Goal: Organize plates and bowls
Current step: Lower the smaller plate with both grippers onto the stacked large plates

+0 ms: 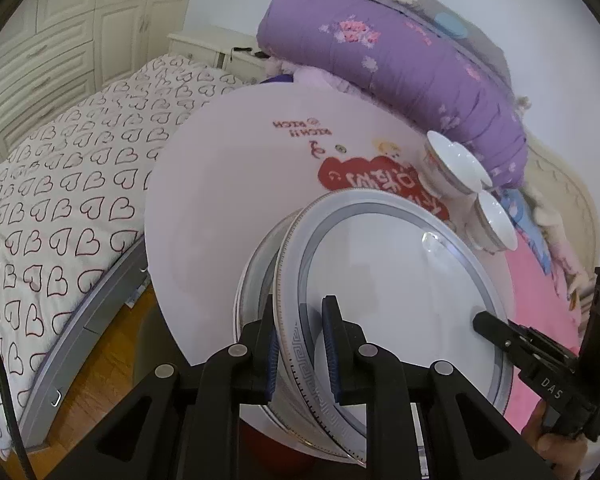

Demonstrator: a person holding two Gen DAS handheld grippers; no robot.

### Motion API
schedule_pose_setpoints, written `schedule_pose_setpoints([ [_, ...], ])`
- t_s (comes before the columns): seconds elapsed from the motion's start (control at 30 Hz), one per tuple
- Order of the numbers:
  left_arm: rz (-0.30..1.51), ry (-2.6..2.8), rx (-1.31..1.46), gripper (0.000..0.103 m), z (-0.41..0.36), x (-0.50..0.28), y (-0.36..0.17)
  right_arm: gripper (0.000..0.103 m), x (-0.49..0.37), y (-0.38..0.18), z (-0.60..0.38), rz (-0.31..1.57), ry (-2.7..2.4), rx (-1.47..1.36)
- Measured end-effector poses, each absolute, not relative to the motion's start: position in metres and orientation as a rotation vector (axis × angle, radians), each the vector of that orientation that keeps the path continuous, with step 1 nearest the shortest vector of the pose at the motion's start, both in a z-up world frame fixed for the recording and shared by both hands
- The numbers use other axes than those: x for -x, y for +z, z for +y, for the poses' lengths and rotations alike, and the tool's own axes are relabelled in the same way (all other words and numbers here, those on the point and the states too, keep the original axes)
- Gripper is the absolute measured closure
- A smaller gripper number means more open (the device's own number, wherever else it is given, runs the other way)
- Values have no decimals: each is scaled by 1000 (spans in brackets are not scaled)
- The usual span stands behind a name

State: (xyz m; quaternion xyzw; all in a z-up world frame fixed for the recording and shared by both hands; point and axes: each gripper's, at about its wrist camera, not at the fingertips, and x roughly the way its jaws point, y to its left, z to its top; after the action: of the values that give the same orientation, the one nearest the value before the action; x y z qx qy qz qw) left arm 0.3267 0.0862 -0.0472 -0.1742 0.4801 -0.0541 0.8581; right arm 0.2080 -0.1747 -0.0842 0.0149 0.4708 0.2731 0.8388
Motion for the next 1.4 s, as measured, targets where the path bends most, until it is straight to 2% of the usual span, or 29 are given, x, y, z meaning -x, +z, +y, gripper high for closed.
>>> schedule_pose_setpoints([
  [0.53, 1009, -93, 325, 86, 87, -326, -63, 81, -212, -94, -164, 1023, 585, 4],
  [1.03, 1013, -98, 250, 85, 82, -322, -63, 74, -211, -100, -159, 1063, 559, 55],
  [1.33, 1022, -110, 245, 71, 80, -322, -62, 69, -210, -107, -157, 1082, 555, 59],
  [1.4, 1025, -114, 250, 64, 80, -322, -60, 69, -210, -107, -156, 1083, 556, 56],
])
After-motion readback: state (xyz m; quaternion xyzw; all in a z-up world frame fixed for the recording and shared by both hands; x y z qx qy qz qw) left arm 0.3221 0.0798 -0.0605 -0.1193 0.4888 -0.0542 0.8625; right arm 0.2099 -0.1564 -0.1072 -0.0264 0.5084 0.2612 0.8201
